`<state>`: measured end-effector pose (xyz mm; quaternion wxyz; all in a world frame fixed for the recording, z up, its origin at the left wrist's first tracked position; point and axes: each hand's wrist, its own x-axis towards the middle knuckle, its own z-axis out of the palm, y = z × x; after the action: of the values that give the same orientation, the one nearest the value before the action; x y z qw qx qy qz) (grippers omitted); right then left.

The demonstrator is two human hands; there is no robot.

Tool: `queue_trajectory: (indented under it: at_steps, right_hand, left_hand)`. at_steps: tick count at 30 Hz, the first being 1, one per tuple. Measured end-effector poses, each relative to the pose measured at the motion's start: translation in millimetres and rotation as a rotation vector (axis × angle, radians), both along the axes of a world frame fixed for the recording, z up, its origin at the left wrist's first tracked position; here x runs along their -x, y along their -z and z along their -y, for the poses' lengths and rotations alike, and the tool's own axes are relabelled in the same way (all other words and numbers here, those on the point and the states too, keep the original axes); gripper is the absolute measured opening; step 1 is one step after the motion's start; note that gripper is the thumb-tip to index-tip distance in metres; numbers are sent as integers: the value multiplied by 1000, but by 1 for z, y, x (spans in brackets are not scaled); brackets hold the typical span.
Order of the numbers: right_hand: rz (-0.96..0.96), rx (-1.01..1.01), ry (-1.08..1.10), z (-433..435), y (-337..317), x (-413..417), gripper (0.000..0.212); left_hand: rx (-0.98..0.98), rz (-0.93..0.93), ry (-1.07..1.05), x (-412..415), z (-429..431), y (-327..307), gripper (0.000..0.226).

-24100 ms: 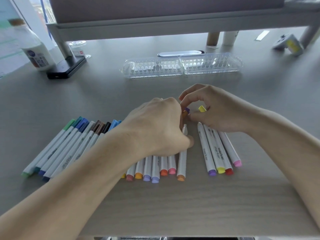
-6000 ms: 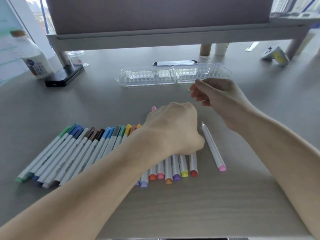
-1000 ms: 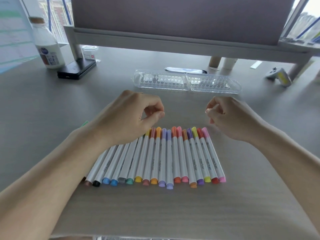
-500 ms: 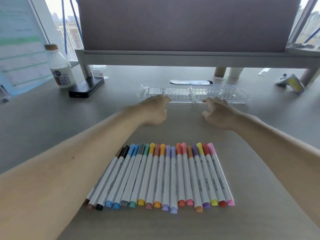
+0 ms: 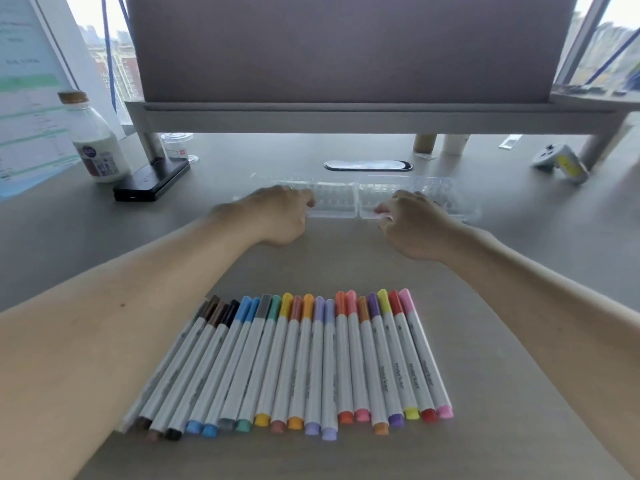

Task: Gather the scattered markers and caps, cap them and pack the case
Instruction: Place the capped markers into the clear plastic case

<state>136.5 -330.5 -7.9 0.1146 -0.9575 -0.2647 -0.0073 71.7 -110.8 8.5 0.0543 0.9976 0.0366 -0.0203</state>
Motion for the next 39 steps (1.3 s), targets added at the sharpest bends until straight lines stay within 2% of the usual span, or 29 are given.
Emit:
queue_trajectory:
  at_steps: [6,20,39]
  right_hand:
    - [-81,-36,-111,-14,-8,33,36]
    - [-185,73,-178,-19,-25,99,41]
    - [-183,78,-249,-13,-31,138,44]
  left_hand:
    - [-71,-62,1,39,-16,-15,37]
    - [53,-118,8,109,-44,-22,29]
    - [123,-97,30,153,-53,-20,29]
